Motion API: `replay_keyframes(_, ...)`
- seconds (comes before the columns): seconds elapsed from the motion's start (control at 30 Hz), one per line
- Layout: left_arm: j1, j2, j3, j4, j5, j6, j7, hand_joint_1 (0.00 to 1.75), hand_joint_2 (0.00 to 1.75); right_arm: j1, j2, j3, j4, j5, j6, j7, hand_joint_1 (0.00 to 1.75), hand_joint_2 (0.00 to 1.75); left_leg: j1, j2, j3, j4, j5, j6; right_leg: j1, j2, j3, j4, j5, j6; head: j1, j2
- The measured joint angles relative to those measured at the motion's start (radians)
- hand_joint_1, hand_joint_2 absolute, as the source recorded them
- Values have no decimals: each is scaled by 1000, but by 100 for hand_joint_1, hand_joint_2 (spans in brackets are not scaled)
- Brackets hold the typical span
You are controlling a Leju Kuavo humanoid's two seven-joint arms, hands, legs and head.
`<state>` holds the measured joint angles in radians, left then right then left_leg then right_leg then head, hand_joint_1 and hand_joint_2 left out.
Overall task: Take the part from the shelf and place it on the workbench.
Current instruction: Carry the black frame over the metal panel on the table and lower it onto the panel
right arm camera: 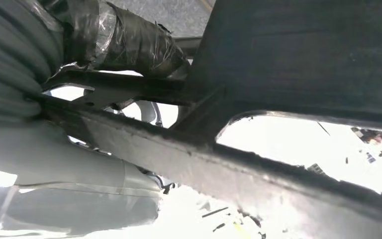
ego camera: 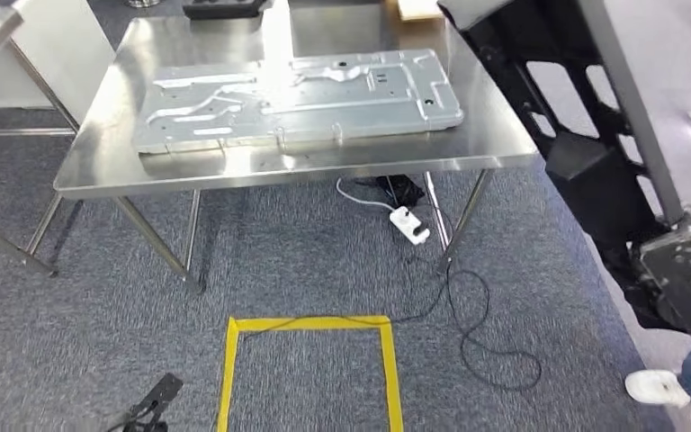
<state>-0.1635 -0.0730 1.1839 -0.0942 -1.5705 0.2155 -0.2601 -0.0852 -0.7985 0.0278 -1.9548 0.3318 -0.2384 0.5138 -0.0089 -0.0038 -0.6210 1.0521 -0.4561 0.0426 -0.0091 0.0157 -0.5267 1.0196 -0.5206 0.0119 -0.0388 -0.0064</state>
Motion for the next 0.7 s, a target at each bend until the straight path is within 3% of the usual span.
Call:
replay_keyframes(0.07,-3,0,0,0,0,0,0,0,175,-1,-13,-4,4,0,1,0,175,175,4,0,12,-22,-6,4,-2,-1,3,-5,-4,11,0,0)
replay_keyframes(0.13,-3,0,0,0,0,0,0,0,175,-5,-23,-9,7,7,4,0,175,175,11,1,33,-43,-7,11,-3,-4,-19,43,-26,20,5,0)
replay_keyframes(0.2,-5,0,-1,0,0,0,1,0,175,-11,-30,-11,10,34,26,0,175,175,13,2,51,-50,-16,18,-6,-7,-95,173,-67,27,9,0)
replay_keyframes(0.27,-6,0,-3,0,0,-3,4,0,175,-12,-37,-11,16,78,64,0,175,175,13,1,68,-50,-31,19,-12,-7,-175,277,-74,36,9,0)
replay_keyframes(0.3,-6,0,-4,0,0,-6,6,0,175,-13,-43,-11,18,104,84,0,175,175,14,0,80,-49,-41,17,-15,-8,-193,276,-47,39,9,0)
replay_keyframes(0.33,-6,0,-6,0,0,-8,8,0,175,-14,-48,-11,20,130,104,0,175,175,16,0,93,-47,-51,14,-18,-9,-190,237,0,42,9,0)
replay_keyframes(0.4,-9,-1,-8,0,0,-12,13,0,175,-20,-58,-10,23,202,150,0,175,175,17,-3,113,-40,-77,1,-21,-13,-153,115,87,47,11,0)
replay_keyframes(0.43,-12,-1,-9,0,0,-13,15,0,175,-24,-64,-10,23,244,174,0,175,175,16,-3,118,-36,-88,-6,-20,-14,-133,67,102,43,13,0)
replay_keyframes(0.47,-14,-1,-10,0,0,-14,17,0,175,-26,-70,-9,22,288,196,0,175,175,15,-3,119,-33,-95,-12,-18,-13,-122,42,100,37,13,0)
replay_keyframes(0.6,-20,-3,-12,0,0,-17,17,0,175,-31,-89,-4,10,433,281,0,175,175,14,0,115,-16,-115,-29,-18,-8,-110,31,74,5,6,0)
replay_keyframes(0.63,-22,-4,-12,0,0,-17,17,0,175,-36,-91,-2,2,466,306,0,175,175,15,1,100,18,-130,-34,-20,-8,-104,29,70,-2,4,0)
replay_keyframes(0.7,-27,-5,-13,0,0,-17,17,0,175,-47,-95,7,-14,523,350,0,175,175,16,1,27,142,-171,-41,-20,-10,-92,27,61,-10,0,0)
